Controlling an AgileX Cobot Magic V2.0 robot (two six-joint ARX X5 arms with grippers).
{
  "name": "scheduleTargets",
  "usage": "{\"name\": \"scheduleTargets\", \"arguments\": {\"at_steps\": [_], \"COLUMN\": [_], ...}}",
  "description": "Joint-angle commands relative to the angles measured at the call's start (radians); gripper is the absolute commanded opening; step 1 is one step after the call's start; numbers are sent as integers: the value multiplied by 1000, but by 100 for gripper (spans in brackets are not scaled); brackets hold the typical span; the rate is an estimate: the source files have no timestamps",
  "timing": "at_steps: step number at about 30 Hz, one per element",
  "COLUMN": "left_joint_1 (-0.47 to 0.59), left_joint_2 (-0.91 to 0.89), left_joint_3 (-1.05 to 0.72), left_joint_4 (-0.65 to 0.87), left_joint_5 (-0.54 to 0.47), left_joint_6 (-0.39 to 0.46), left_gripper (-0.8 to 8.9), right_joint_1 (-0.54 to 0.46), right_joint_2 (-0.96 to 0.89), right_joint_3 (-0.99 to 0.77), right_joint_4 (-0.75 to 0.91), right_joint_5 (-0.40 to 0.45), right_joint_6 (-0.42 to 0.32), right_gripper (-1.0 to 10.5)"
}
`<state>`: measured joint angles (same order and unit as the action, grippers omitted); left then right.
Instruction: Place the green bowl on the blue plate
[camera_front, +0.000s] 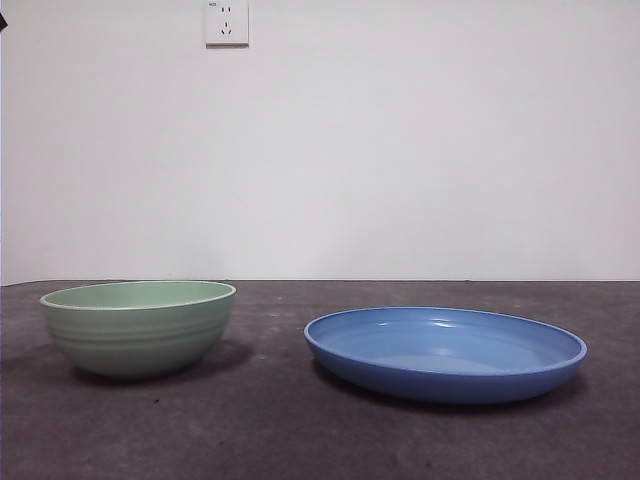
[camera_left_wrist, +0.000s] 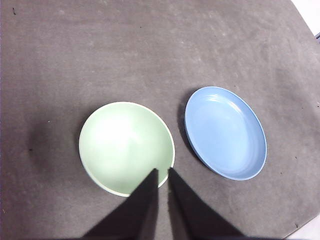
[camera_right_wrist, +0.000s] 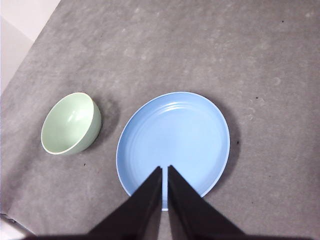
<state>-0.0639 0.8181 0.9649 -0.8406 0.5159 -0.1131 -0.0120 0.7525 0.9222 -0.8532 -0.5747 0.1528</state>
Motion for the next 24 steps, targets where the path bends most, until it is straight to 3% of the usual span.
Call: {"name": "scheduleTargets", "arguments": {"at_steps": [1,3,6,15,24], "left_joint_1": [-3,-3,-3,-3,-3], "left_joint_2": [6,6,6,13,126], "left_joint_3": [25,25,25,25,25], "left_joint_4": [2,3,3,10,-28], "left_joint_5": [5,5,5,-4,-136], "left_joint_6": [20,20,20,74,71], "left_gripper": [222,401,548,562,562], "right_joint_1": [3,3,3,3,3], "right_joint_2": [4,4,4,4,4], "right_joint_3": [16,16,16,16,16], "right_joint_4": [2,2,-3,-1,-1], "right_joint_5": [-2,-2,-1,-2,-2], "right_joint_6": [-16,-15,-15,-12,-7], "right_gripper": [169,411,640,656,656]}}
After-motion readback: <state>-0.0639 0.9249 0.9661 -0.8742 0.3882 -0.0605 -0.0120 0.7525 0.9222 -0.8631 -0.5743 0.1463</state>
